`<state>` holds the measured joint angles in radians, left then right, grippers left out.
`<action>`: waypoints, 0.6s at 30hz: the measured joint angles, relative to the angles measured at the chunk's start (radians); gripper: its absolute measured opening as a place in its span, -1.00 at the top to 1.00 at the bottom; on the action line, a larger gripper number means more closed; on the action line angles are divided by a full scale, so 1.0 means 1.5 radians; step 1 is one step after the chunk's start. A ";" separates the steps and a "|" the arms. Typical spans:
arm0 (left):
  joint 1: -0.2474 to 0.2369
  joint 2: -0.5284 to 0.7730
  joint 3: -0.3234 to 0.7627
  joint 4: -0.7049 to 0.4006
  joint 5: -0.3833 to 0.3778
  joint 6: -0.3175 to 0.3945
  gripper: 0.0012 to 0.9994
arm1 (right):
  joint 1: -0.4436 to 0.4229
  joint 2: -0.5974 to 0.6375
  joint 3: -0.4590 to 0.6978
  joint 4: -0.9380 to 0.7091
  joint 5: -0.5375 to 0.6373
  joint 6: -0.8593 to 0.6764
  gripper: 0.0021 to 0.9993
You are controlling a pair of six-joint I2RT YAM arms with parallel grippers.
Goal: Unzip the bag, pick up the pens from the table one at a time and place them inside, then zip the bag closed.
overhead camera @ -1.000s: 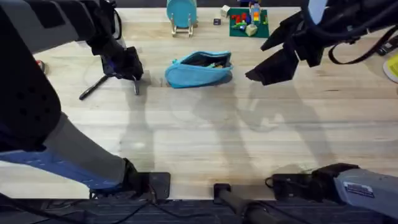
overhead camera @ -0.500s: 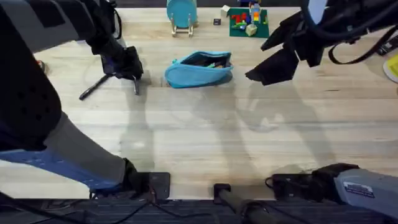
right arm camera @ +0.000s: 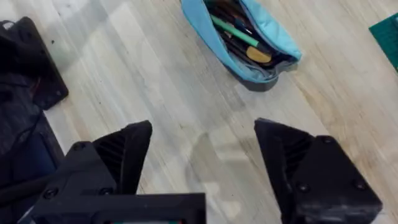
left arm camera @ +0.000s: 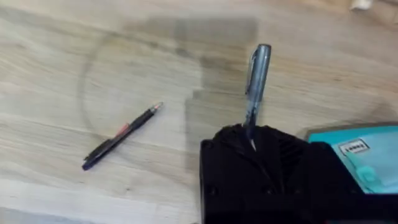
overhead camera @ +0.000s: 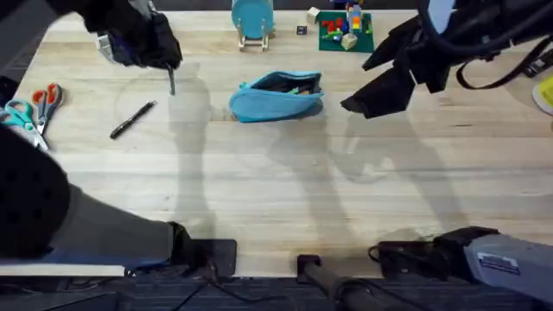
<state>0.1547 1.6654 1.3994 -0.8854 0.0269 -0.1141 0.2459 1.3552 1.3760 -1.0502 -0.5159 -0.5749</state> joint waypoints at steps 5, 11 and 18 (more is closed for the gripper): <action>0.000 -0.026 0.034 -0.051 0.000 0.024 0.92 | 0.000 0.000 0.000 0.000 0.000 0.000 -1.00; -0.016 -0.054 0.066 -0.100 0.010 0.064 0.92 | 0.000 0.000 0.000 0.000 0.000 0.000 -1.00; -0.085 -0.114 0.095 -0.137 0.042 0.165 0.92 | 0.000 0.000 0.000 0.000 0.000 0.000 -1.00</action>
<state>0.0265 1.4944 1.5423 -1.0911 0.0897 0.1335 0.2459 1.3551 1.3758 -1.0501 -0.5159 -0.5747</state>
